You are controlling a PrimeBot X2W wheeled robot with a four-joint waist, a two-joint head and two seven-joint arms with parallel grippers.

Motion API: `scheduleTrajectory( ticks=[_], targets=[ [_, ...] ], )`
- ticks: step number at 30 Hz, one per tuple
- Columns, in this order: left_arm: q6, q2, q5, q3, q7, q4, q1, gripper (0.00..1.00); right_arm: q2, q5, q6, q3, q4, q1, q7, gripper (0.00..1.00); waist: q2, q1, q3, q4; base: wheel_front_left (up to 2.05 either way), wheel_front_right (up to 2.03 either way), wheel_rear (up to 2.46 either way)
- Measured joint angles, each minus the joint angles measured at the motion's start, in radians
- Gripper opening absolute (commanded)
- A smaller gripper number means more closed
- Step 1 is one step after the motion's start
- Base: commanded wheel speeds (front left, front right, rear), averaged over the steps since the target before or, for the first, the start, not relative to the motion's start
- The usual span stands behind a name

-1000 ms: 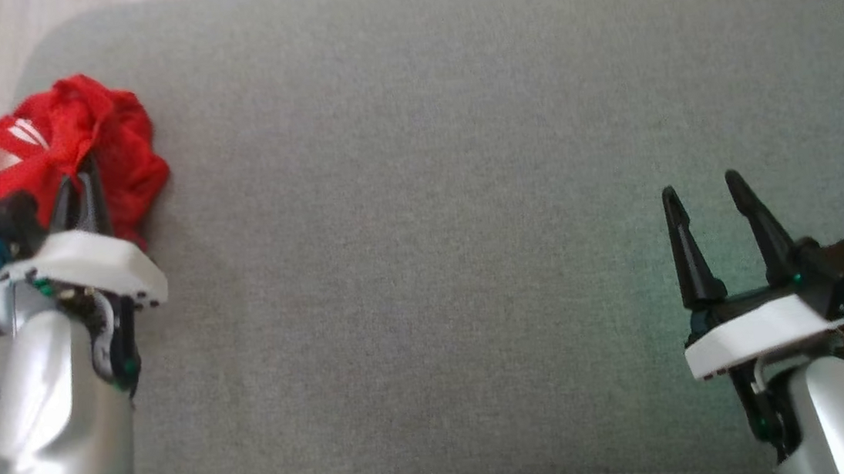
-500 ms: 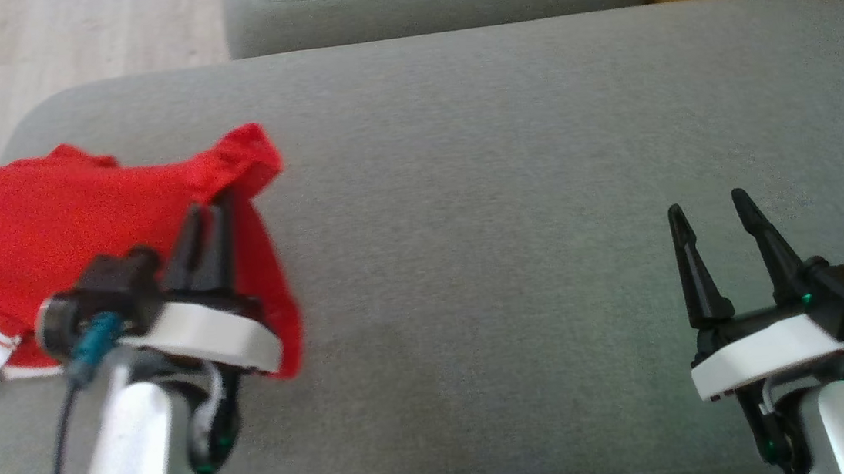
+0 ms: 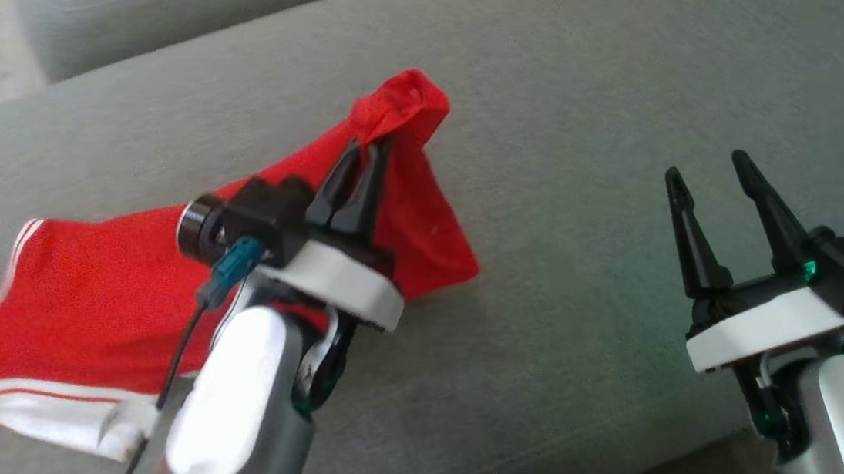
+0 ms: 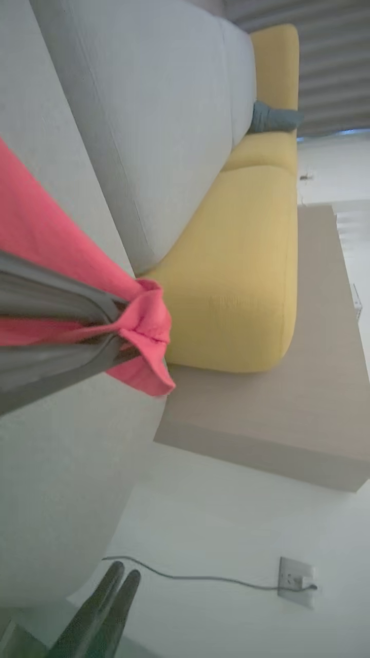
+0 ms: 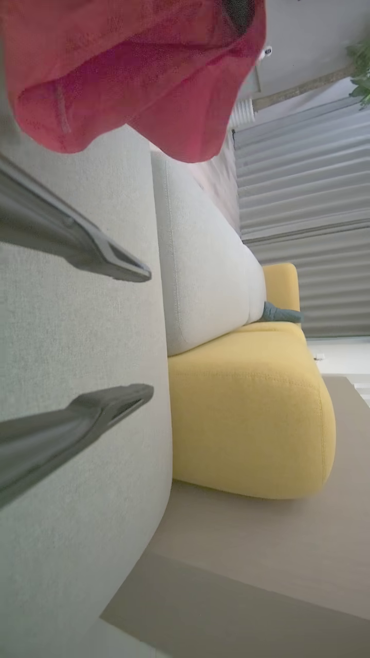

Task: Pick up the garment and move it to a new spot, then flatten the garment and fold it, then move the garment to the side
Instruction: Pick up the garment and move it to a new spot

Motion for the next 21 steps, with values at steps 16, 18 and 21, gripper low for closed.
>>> scheduleTrajectory(
  ticks=[16, 18, 21],
  targets=[
    [0.081, -0.005, -0.125, -0.131, -0.006, 0.311, -0.277, 0.00, 0.005, 0.062, 0.000, 0.022, 0.031, -0.052, -0.057, 1.00, 0.0000, 0.0000, 0.189, -0.196, 0.00, 0.00, 0.00],
    [0.079, -0.005, -0.137, -0.136, -0.006, 0.370, -0.295, 0.00, 0.005, 0.063, 0.000, 0.030, 0.044, -0.061, -0.067, 1.00, 0.0000, 0.0001, 0.208, -0.208, 0.00, 0.00, 0.00],
    [0.064, -0.004, -0.154, -0.154, 0.004, 0.436, -0.313, 1.00, 0.005, 0.071, 0.000, 0.035, 0.061, -0.062, -0.077, 1.00, 0.0000, 0.0001, 0.224, -0.213, 0.00, 0.00, 0.00]
  ],
)
